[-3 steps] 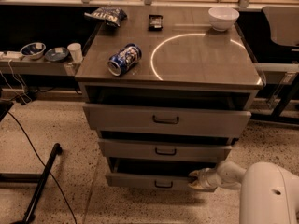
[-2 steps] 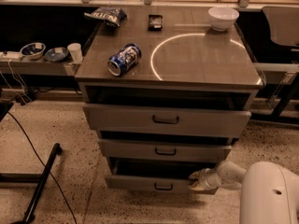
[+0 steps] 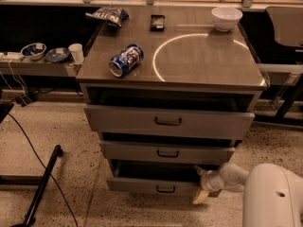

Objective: Open bottom drawer

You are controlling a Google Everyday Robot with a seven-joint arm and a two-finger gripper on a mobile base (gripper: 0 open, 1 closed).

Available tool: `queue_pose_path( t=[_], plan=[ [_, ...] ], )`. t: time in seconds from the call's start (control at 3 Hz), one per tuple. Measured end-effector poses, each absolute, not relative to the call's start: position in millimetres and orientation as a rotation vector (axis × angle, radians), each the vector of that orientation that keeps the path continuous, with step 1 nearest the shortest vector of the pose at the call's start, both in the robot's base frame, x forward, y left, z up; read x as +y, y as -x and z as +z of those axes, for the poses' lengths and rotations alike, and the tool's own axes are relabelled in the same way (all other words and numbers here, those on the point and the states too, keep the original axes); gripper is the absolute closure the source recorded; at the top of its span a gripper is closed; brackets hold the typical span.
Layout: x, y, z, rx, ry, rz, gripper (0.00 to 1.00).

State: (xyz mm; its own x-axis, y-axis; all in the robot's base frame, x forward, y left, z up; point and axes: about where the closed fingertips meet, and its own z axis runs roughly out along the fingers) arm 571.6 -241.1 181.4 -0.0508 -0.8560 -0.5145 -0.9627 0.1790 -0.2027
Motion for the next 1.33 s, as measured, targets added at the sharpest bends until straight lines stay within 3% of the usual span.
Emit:
queue_pose_path(
  t=[0.67,1.33],
  plan=[
    [-240,-545,176,1.936,1.775,0.309,0.04],
    [-244,-494,177,1.928,1.792,0.400,0.41]
  ],
)
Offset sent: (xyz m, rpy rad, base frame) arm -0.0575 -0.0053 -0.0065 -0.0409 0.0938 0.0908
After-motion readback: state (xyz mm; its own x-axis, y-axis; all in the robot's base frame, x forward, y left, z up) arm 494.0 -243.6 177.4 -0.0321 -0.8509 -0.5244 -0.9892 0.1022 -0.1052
